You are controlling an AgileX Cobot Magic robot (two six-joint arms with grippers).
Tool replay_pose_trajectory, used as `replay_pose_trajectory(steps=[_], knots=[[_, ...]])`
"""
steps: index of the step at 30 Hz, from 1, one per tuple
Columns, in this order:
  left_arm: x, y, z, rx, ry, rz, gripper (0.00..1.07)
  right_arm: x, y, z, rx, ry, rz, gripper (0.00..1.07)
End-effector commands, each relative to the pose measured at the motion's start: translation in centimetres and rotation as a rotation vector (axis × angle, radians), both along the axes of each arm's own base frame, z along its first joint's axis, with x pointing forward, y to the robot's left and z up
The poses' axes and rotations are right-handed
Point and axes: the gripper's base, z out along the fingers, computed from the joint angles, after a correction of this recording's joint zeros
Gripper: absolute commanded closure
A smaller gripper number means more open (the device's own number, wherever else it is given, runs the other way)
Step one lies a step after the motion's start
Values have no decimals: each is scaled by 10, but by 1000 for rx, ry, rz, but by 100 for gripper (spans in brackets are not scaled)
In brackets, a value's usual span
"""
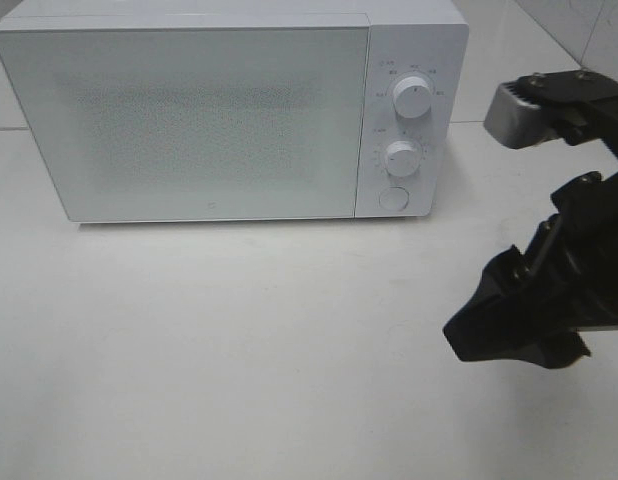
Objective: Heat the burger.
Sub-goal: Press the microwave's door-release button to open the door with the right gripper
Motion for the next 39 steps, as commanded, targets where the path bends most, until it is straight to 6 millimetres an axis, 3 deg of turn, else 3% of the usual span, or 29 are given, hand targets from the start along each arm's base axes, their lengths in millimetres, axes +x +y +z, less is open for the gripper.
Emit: replay_pose_trajectory(steps=[1, 8, 10, 14, 19, 24, 27, 32, 39], knots=[[-2, 0, 0, -7, -30, 0, 6, -13, -10, 12, 0, -1, 3, 35], [-2, 0, 0, -7, -30, 0, 6, -35, -28, 33, 39, -103, -21, 35], [-2, 0, 0, -7, -30, 0, 6, -51, -45, 44, 69, -178, -79, 35], [-2, 0, 0, -7, -30, 0, 6, -60, -58, 45, 82, -206, -144, 35], [-2, 0, 0, -7, -30, 0, 6, -74, -76, 42, 90, -263, -248, 35], [-2, 0, 0, -7, -30, 0, 6, -104, -95, 31, 92, -364, -345, 35], [-2, 0, 0, -7, -30, 0, 6, -108, -99, 29, 77, -378, -360, 35], [-2, 0, 0, -7, -30, 0, 6, -131, -111, 16, 36, -477, -459, 35], [-2, 0, 0, -7, -30, 0, 6, -147, -114, 11, 74, -600, -531, 35]])
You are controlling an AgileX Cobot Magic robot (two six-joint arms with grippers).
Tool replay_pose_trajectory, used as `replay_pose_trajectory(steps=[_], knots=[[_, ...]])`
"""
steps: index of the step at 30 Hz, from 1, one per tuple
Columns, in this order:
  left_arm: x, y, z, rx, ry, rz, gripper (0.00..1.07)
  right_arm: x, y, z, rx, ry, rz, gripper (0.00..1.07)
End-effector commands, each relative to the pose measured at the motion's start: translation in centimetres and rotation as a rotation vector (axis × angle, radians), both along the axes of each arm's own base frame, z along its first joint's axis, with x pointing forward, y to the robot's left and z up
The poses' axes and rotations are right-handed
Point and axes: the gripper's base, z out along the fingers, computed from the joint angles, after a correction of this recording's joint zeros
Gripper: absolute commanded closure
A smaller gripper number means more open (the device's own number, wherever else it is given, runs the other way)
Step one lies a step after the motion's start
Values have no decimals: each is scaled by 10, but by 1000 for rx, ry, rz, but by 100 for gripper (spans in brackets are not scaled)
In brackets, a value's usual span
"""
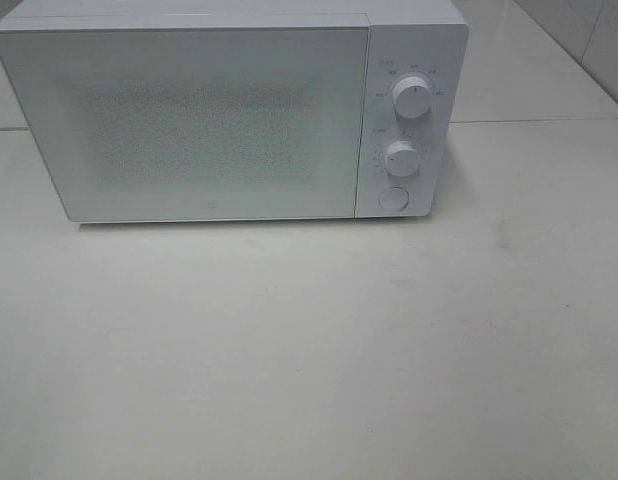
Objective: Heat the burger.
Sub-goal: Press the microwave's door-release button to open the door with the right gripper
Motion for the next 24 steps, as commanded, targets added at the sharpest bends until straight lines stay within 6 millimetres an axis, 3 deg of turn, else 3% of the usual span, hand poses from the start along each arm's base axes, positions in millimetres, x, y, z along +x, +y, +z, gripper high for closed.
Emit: replay_pose_trajectory(steps=[1, 17, 24], knots=[[-2, 0, 0, -7, -30, 0, 6, -12, -2, -2, 15, -110, -58, 35], [-2, 0, 0, -6, -28, 0, 6, -16, -2, -3, 13, -141, -90, 35], [-2, 0, 0, -6, -28, 0, 6, -5, -1, 14, 27, -207, -90, 35]])
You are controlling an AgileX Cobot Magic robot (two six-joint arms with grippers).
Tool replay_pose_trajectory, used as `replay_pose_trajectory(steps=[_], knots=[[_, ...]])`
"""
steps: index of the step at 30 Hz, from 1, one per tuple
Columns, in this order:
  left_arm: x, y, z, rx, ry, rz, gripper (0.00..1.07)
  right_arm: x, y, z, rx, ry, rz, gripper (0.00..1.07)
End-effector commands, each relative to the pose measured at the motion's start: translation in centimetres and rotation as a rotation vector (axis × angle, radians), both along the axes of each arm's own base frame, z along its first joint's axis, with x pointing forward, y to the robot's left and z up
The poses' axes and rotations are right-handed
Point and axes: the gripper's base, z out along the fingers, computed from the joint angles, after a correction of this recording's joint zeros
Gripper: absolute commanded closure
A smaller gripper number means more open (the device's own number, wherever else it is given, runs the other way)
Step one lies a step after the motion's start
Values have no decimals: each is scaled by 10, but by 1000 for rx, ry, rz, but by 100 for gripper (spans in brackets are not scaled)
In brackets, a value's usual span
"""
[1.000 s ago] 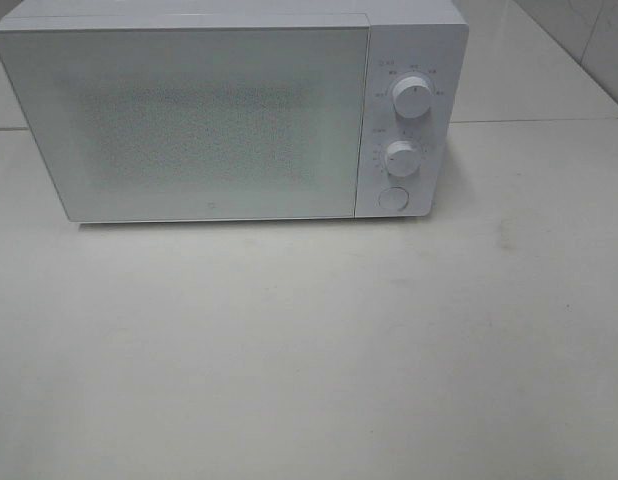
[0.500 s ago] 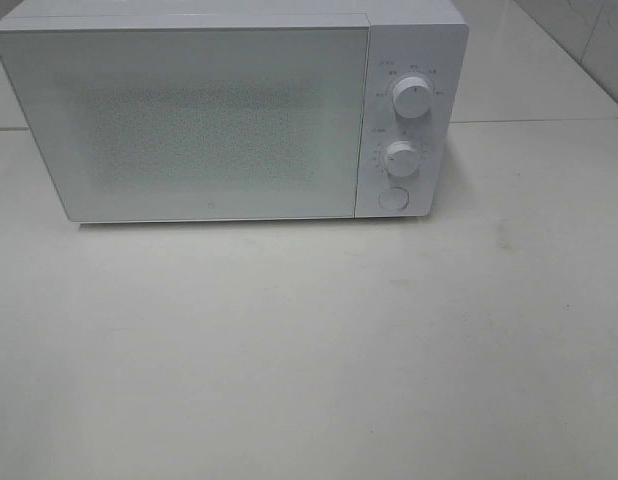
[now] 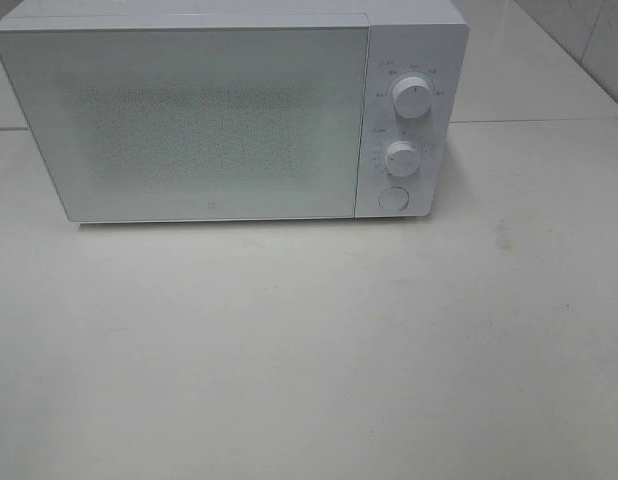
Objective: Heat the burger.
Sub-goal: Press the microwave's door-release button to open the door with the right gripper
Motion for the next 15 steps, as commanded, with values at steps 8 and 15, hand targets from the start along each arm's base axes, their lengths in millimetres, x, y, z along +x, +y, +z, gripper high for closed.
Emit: replay_pose_trajectory(steps=[8, 15], knots=[[-2, 0, 0, -6, -28, 0, 6, 46, 3, 24, 14, -69, -16, 35], [-2, 0, 0, -6, -28, 0, 6, 86, 5, 25, 24, -33, -21, 35]])
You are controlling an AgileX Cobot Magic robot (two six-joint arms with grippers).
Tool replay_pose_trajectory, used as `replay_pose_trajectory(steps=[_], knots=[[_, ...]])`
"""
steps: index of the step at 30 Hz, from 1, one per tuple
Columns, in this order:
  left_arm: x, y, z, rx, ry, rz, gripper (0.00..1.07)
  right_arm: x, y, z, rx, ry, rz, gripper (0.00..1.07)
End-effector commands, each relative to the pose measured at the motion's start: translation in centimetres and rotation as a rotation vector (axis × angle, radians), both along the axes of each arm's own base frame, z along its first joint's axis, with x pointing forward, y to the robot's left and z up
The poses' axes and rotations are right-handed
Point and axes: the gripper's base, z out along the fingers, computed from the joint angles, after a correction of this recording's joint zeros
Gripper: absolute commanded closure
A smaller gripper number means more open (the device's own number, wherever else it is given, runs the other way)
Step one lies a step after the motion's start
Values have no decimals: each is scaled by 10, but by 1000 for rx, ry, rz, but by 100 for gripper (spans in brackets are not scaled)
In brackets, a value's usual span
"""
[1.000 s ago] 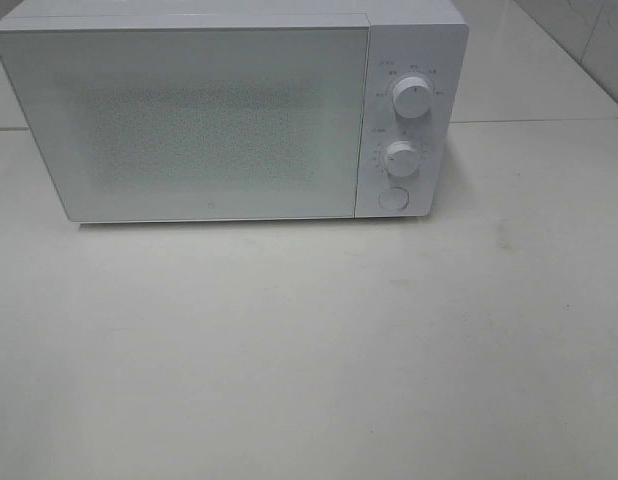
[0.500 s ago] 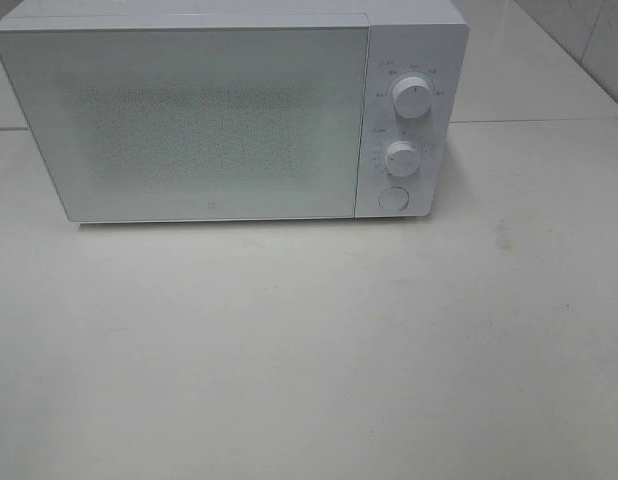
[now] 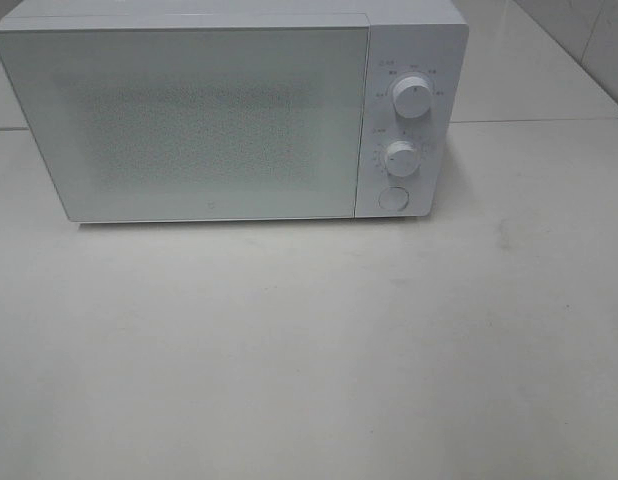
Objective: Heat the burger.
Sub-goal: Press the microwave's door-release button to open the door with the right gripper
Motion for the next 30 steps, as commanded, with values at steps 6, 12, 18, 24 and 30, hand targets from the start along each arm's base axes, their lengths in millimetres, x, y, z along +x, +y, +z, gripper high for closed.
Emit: replay_pose_trajectory(steps=[6, 12, 18, 24, 30], knots=[[-2, 0, 0, -6, -28, 0, 6, 64, 4, -1, 59, 6, -23, 35], [-2, 0, 0, -6, -28, 0, 6, 100, 5, -9, 70, -24, -42, 35], [-2, 0, 0, -6, -28, 0, 6, 132, 6, -21, 94, -56, -69, 35], [-2, 0, 0, -6, -28, 0, 6, 162, 5, -35, 120, -117, -97, 35], [-2, 0, 0, -6, -28, 0, 6, 175, 6, -46, 117, -143, -103, 35]])
